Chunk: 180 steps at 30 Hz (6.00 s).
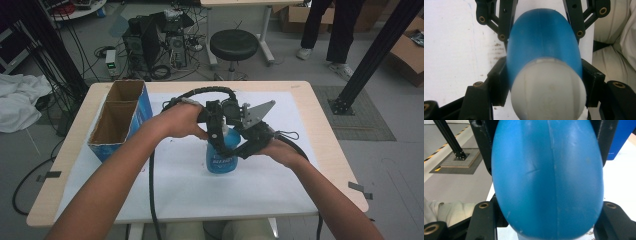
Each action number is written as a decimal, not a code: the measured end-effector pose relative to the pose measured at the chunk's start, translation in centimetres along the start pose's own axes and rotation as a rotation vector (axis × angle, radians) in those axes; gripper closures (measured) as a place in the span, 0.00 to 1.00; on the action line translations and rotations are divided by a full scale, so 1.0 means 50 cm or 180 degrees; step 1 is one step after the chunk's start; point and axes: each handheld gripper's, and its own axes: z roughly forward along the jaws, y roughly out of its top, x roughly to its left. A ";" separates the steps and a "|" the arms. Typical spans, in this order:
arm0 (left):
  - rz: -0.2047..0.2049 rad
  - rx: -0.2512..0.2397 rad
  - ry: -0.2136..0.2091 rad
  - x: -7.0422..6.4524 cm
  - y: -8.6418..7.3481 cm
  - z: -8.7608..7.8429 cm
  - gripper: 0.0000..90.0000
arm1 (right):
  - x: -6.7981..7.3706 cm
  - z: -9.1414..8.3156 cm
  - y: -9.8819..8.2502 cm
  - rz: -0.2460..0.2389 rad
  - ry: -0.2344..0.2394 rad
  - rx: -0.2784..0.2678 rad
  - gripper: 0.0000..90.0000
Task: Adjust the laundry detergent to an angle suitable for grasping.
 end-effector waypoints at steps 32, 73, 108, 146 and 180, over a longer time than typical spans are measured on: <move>-0.0895 0.0100 0.0331 0.041 -0.074 -0.072 0.42 | -0.017 -0.133 -0.061 0.0466 -0.0499 0.0672 0.17; -0.3746 -0.0219 0.1042 0.114 -0.234 -0.318 0.42 | -0.028 -0.281 -0.080 0.0578 -0.0848 0.1578 0.18; -0.4688 -0.0185 0.1426 0.065 -0.442 -0.364 0.42 | -0.025 -0.268 -0.076 0.0517 -0.0846 0.1676 0.18; -0.4424 -0.0153 0.1303 0.085 -0.527 -0.106 0.43 | -0.033 -0.262 -0.111 0.0693 -0.0870 0.1716 0.18; -0.4437 0.0029 0.0990 0.088 -0.543 0.003 0.42 | -0.034 -0.260 -0.126 0.0760 -0.0857 0.1726 0.18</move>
